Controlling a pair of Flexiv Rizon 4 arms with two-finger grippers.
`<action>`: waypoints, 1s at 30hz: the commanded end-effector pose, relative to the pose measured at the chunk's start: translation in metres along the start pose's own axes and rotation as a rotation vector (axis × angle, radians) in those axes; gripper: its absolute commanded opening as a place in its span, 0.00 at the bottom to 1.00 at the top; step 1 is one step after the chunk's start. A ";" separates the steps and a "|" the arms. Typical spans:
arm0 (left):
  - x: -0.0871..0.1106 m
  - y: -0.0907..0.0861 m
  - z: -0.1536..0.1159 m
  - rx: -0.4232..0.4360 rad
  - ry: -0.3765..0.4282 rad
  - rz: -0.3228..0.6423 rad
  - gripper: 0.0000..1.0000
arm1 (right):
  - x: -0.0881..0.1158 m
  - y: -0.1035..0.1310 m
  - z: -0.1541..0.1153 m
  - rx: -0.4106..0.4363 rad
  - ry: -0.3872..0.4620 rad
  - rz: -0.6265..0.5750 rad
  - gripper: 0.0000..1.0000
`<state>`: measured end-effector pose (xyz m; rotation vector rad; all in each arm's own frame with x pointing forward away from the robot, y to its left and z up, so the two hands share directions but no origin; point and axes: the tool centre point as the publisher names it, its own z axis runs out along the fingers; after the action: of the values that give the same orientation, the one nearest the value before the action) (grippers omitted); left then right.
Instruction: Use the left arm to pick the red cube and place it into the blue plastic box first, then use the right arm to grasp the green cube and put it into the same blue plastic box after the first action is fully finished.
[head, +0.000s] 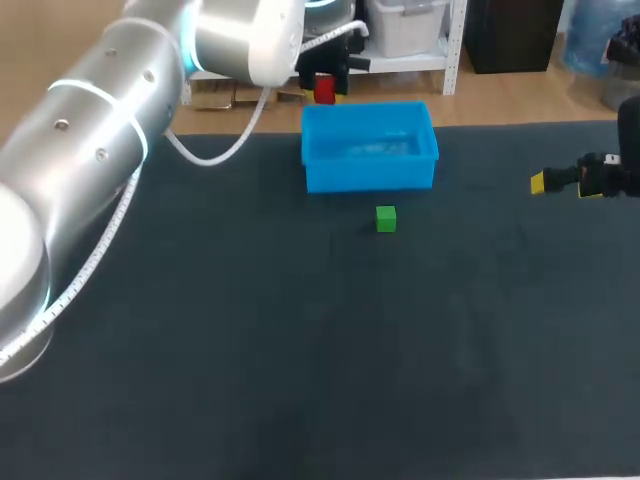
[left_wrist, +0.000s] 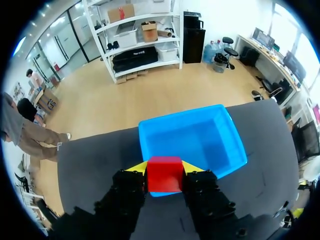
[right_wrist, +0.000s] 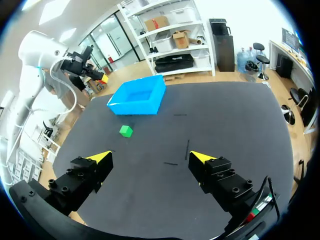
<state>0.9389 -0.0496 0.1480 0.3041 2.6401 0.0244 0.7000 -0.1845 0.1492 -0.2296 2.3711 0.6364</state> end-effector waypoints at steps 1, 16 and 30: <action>-0.014 -0.002 0.009 -0.002 0.103 0.006 0.00 | 0.000 0.000 0.000 -0.001 0.001 -0.001 1.00; -0.012 -0.002 0.023 -0.008 0.092 0.014 0.00 | 0.000 0.000 0.000 -0.001 0.001 -0.001 1.00; -0.016 -0.004 0.034 -0.025 0.077 0.031 0.00 | 0.000 0.000 0.000 -0.001 0.001 -0.001 1.00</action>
<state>0.9523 -0.0521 0.1261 0.3349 2.5831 0.0526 0.7000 -0.1845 0.1492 -0.2296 2.3711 0.6364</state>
